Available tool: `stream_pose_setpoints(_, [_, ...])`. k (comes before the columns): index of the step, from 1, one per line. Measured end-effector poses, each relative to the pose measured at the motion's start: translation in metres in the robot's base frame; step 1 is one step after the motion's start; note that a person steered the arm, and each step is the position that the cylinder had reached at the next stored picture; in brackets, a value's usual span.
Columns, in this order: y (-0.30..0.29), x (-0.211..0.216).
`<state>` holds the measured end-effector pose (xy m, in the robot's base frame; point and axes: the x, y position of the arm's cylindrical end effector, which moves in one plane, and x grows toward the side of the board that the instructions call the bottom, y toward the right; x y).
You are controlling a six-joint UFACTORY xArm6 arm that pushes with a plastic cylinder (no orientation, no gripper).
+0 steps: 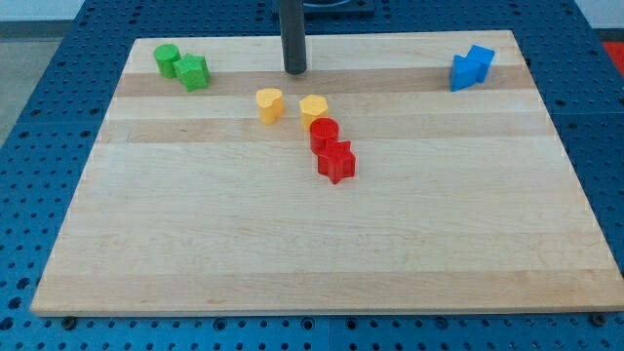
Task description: Push the yellow heart to the bottom left of the yellow hexagon
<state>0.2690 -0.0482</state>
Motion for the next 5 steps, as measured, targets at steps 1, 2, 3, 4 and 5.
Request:
stream_pose_setpoints(1, [-0.019, 0.029])
stream_pose_setpoints(2, [-0.019, 0.031])
stream_pose_setpoints(3, [-0.031, 0.06])
stream_pose_setpoints(4, [-0.034, 0.07])
stream_pose_setpoints(5, [-0.051, 0.093])
